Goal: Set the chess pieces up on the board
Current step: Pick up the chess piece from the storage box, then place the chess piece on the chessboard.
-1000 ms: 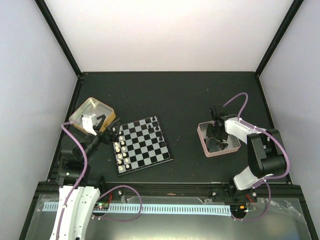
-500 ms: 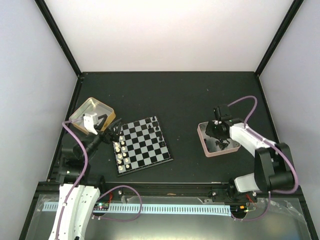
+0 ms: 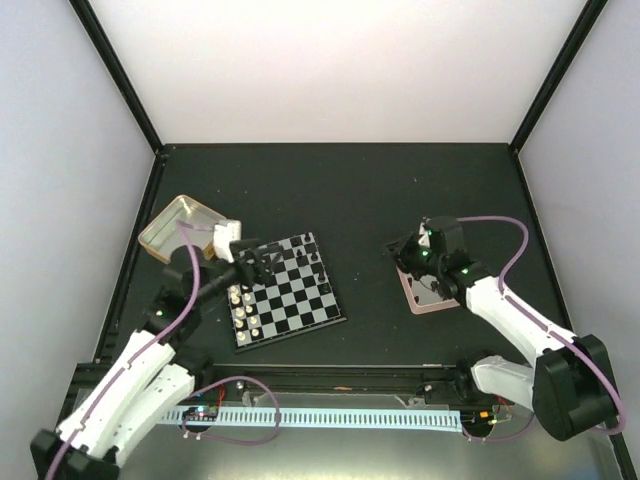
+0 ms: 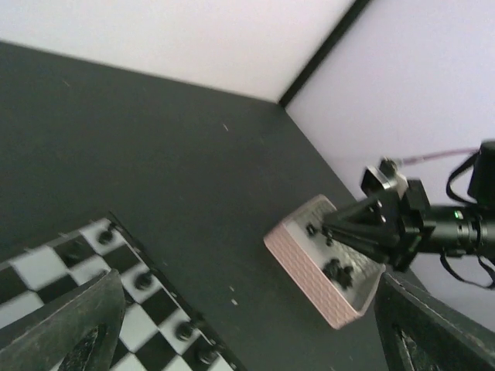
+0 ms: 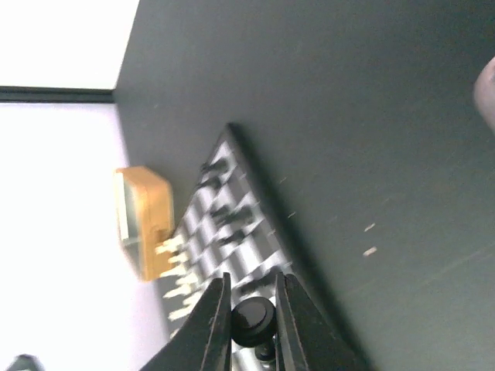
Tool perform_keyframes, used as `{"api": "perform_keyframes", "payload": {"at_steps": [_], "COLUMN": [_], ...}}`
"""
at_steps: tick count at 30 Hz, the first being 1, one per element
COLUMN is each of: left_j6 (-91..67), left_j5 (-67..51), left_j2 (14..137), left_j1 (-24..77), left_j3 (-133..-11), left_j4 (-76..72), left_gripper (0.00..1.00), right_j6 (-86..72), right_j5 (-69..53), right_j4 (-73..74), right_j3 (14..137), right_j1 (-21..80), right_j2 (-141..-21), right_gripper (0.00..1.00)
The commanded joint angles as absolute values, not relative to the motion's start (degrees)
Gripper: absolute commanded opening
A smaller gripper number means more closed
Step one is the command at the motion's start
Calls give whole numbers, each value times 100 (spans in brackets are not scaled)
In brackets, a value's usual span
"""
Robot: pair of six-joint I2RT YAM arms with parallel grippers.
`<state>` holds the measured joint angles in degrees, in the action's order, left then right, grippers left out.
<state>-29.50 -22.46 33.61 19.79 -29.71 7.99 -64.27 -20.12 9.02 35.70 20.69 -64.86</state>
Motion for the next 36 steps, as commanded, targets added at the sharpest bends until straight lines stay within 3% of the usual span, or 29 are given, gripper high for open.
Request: {"api": "perform_keyframes", "payload": {"at_steps": [1, 9, 14, 22, 36], "left_j6": [-3461, -3721, -3494, -3559, -3512], "left_j5": [-1118, -23, 633, 1078, 1098], "left_j2": [3899, 4694, 4961, 5037, 5067], "left_j1": [3152, 4783, 5336, 5502, 5520], "left_j3": [-2887, -2451, -2350, -2224, -2180], "left_j4": [158, -943, -1322, -1509, -1546], "left_gripper": [88, 77, 62, 47, 8], "right_j6": [-8130, -9949, -10348, -10670, -10710], "right_j5": [-2281, -2130, -2164, -2350, -2469], "right_j4": [-342, -1655, -1980, -2398, -2461], "right_j3": [3354, 3306, 3579, 3741, 3889], "right_j1": [2697, 3950, 4415, 4717, 4761], "right_j2": [-6438, -6996, -7388, -7752, -7857], "right_gripper": [12, 12, 12, 12, 12]}}
